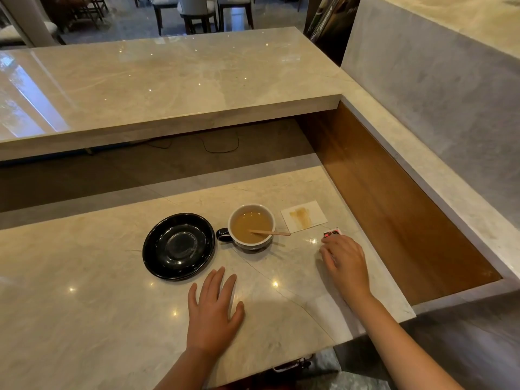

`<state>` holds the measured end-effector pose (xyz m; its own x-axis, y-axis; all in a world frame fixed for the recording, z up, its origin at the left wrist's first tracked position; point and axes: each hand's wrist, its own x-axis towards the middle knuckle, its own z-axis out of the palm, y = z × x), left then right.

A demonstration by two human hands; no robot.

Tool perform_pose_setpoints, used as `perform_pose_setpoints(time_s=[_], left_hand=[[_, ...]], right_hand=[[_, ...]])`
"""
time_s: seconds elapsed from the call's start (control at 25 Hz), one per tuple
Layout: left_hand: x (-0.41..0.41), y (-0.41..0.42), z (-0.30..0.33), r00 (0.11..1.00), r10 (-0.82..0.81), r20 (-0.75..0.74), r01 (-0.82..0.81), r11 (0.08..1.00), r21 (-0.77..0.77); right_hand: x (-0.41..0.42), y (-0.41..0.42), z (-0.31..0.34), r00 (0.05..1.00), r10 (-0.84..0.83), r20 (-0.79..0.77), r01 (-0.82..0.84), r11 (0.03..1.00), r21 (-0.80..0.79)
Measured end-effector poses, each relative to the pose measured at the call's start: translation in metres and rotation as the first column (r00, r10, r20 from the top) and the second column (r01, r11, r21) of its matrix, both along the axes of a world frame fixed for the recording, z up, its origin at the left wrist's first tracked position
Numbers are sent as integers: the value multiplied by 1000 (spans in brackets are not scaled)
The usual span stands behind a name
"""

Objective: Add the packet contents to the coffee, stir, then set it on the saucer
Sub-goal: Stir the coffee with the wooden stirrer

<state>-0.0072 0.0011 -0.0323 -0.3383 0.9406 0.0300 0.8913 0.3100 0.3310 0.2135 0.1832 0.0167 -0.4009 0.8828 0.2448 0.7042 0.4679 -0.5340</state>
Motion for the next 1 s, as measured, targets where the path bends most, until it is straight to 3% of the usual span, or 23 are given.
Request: perform_pose_setpoints(time_s=[0.12, 0.24, 0.64, 0.8, 1.0], left_hand=[[0, 0, 1, 1000, -2, 3, 2, 1000, 8], [1, 1, 2, 1000, 9, 5, -9, 1000, 5], [1, 2, -1, 1000, 31, 4, -31, 999, -18], [0, 1, -3, 1000, 23, 1, -23, 1000, -13], [-1, 0, -3, 1000, 10, -1, -10, 1000, -15]], right_hand=[[-38, -8, 29, 933, -106, -344, 12, 964, -265], [-63, -16, 44, 901, -156, -404, -87, 848, -523], [-103, -8, 43, 860, -244, -448, 47, 912, -406], [-113, -2, 50, 871, -155, -466, -31, 930, -366], [-115, 13, 60, 929, 39, -368, -147, 951, -270]])
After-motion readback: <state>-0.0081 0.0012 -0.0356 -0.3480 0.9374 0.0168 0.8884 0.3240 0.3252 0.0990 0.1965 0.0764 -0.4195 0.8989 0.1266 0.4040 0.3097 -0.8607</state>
